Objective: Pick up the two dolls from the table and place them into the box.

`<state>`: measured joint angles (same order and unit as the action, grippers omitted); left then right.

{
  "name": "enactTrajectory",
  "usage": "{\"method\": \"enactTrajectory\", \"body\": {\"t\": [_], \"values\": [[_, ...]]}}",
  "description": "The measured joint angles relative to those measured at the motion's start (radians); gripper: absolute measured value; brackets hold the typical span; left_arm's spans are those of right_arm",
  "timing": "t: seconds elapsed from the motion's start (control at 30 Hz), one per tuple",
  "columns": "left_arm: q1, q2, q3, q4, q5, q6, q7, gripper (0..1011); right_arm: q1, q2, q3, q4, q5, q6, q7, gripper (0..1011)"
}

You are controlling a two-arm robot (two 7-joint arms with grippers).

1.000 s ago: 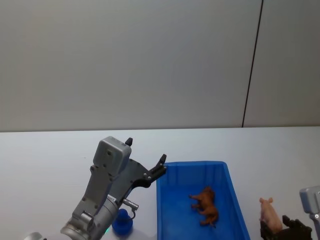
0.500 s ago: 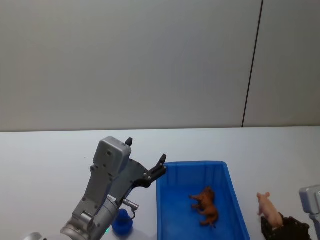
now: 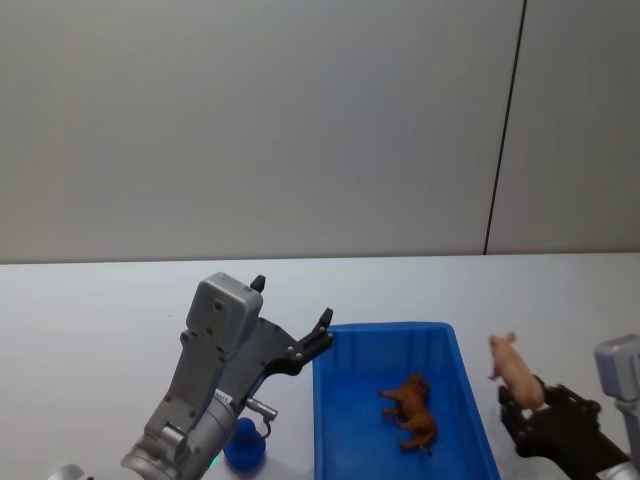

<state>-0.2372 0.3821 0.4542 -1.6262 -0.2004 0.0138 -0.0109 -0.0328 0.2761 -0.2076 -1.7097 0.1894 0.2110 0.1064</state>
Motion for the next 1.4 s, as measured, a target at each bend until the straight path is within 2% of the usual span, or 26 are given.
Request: {"method": "enactTrajectory", "body": {"t": [0.4,0.6,0.77,0.83,1.1,1.4], "values": [[0.000,0.000,0.000,0.000,0.000,0.000,0.000,1001,0.056,-0.045,-0.030,0.023,-0.010,-0.013,0.095,393],[0.000,0.000,0.000,0.000,0.000,0.000,0.000,1001,0.082,-0.066,-0.042,0.052,-0.010,-0.010,0.127,585],[0.000,0.000,0.000,0.000,0.000,0.000,0.000,1001,0.093,-0.074,-0.044,0.069,-0.009,-0.009,0.131,744],[0.000,0.000,0.000,0.000,0.000,0.000,0.000,1001,0.097,-0.075,-0.044,0.076,-0.006,-0.009,0.127,823],[0.000,0.000,0.000,0.000,0.000,0.000,0.000,1001,0.100,-0.074,-0.031,0.093,0.007,-0.014,0.083,1001],[0.000,0.000,0.000,0.000,0.000,0.000,0.000,1001,0.090,-0.059,-0.003,0.102,0.027,-0.023,-0.001,1001]]}}
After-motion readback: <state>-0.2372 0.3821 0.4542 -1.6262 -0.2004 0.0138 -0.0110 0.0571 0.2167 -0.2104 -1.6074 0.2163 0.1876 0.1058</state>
